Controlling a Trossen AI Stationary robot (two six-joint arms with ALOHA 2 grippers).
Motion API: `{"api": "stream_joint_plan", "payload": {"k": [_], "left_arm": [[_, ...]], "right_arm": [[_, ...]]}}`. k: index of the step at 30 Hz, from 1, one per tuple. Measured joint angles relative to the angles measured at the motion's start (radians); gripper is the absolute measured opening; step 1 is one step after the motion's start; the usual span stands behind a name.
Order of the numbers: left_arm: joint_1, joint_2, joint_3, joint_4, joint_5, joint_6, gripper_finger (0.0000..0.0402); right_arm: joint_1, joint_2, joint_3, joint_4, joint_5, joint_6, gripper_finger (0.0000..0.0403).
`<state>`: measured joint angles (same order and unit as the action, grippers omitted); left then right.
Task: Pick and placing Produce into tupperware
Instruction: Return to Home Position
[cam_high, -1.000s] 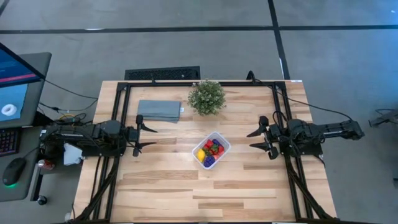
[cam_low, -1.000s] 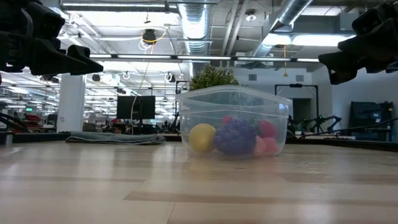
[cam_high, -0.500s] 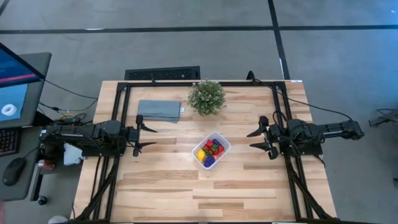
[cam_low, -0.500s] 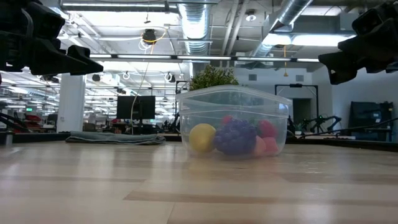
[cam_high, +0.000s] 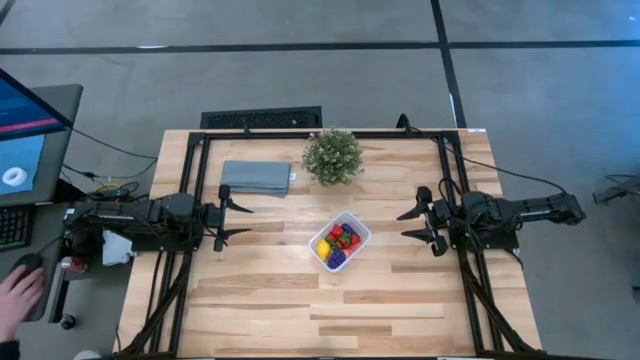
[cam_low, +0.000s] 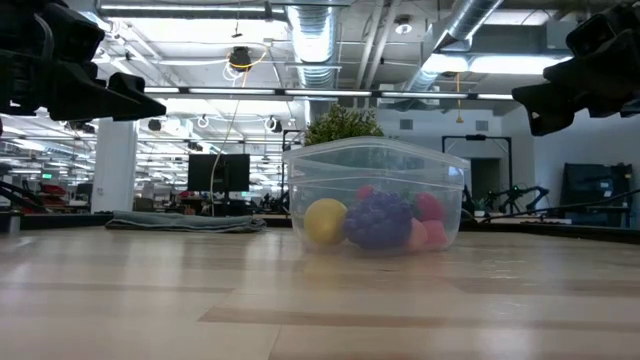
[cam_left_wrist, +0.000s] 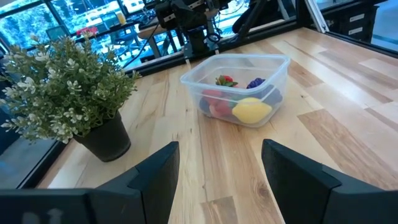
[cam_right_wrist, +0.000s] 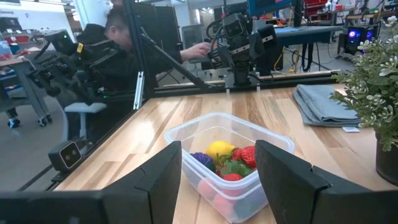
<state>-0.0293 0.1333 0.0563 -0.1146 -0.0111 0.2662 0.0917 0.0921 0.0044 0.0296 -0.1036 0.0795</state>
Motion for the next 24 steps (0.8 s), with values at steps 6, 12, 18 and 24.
{"api": "stream_joint_plan", "payload": {"k": [6, 12, 18, 24], "left_arm": [[0.000, 0.000, 0.000, 0.000, 0.000, 0.009, 0.0221], [0.000, 0.000, 0.000, 0.000, 0.000, 0.008, 0.0221], [0.000, 0.000, 0.000, 0.000, 0.000, 0.007, 0.0221], [0.000, 0.000, 0.000, 0.000, 0.000, 0.000, 0.0221]], "right_arm": [[0.000, 0.000, 0.000, 0.000, 0.000, 0.000, 0.0228], [0.000, 0.000, 0.000, 0.000, 0.000, 0.000, 0.0228], [0.000, 0.000, 0.000, 0.000, 0.000, 0.000, 0.0228], [0.000, 0.000, 0.000, 0.000, 0.000, 0.000, 0.0228]]}}
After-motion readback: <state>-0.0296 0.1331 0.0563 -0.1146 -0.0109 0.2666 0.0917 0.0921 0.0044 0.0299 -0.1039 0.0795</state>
